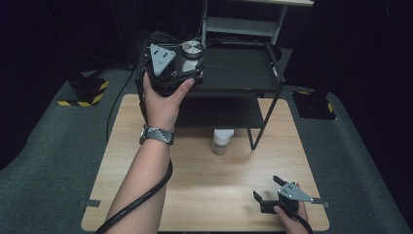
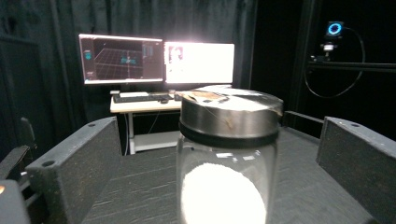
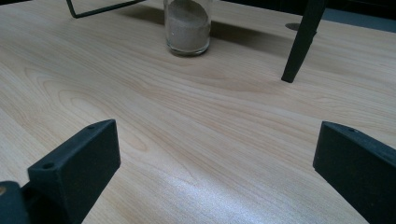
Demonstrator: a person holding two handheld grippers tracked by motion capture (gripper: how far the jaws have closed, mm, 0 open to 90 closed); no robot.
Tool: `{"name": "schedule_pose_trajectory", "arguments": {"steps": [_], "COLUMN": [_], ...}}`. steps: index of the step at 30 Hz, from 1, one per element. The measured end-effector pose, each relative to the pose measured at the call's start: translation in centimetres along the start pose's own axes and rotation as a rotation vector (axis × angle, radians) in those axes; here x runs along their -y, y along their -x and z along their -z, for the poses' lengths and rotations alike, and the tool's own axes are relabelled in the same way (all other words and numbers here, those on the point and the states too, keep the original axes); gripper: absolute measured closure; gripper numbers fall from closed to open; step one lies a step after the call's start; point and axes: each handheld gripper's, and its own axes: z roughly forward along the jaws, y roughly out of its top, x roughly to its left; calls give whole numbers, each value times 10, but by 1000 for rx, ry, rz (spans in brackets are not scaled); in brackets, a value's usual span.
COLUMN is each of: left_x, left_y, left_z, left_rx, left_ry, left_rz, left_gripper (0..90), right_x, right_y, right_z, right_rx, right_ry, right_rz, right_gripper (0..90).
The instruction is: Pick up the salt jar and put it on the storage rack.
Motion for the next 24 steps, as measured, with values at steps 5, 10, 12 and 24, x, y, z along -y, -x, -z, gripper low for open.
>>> {"name": "schedule_pose_trajectory", "arguments": {"steps": [5,10,12,24], "left_x": [6,15,18,40], "left_y": [1,-2,-3,-4], "left_z": [9,17,21,43], "left_rx": [-10,-13,-11,28], "left_ry": [-3,1,7,15], "left_rz": [-33,-4,2,-15], "left_gripper": [3,3,4,4], "right_x": [0,0,0,-1], "right_y": [0,0,0,0], "right_z": [0,0,0,-1], "right_rx": [1,0,0,0], "right_ry": [0,-1,-1,-5], "right_rz": [2,1,0,2], "right_gripper": [2,2,2,2]}}
